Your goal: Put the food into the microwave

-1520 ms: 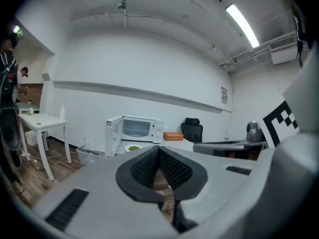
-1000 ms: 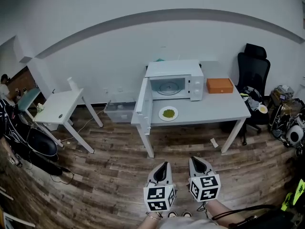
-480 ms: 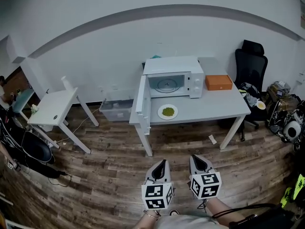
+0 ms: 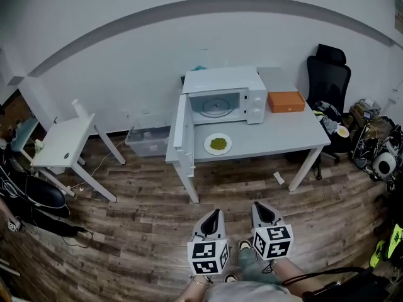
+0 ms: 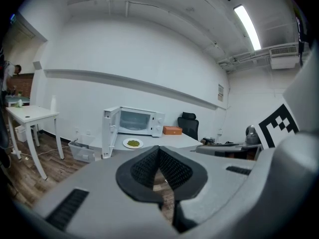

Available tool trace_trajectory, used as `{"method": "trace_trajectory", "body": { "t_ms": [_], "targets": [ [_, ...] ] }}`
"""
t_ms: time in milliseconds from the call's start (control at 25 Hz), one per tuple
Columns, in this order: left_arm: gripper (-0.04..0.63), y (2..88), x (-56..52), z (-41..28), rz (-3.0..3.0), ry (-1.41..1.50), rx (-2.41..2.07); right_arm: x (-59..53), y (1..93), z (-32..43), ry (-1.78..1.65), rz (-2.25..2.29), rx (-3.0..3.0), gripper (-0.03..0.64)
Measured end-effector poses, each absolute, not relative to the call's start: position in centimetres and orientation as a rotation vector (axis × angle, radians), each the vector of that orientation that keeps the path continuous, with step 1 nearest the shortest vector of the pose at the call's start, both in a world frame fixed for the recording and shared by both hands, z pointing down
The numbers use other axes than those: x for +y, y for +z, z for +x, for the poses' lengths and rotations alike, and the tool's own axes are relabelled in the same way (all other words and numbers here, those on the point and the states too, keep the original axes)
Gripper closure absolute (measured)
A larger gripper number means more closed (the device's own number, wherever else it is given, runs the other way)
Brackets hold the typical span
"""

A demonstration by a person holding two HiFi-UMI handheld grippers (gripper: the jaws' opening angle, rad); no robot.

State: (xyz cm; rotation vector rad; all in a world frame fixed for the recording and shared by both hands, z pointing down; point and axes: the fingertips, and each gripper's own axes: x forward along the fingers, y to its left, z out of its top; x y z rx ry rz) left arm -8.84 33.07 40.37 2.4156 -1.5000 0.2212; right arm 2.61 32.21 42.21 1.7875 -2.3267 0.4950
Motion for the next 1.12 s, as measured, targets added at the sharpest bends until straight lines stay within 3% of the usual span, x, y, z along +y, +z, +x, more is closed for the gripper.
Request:
{"method": "trace_trajectory", "body": {
  "t_ms": [1120],
  "targets": [
    [0.592, 40.9, 17.8, -3.8, 2.312, 0.262, -1.6, 15.7, 42.0, 7.5, 0.538, 1.653, -2.412, 0.6]
  ]
}}
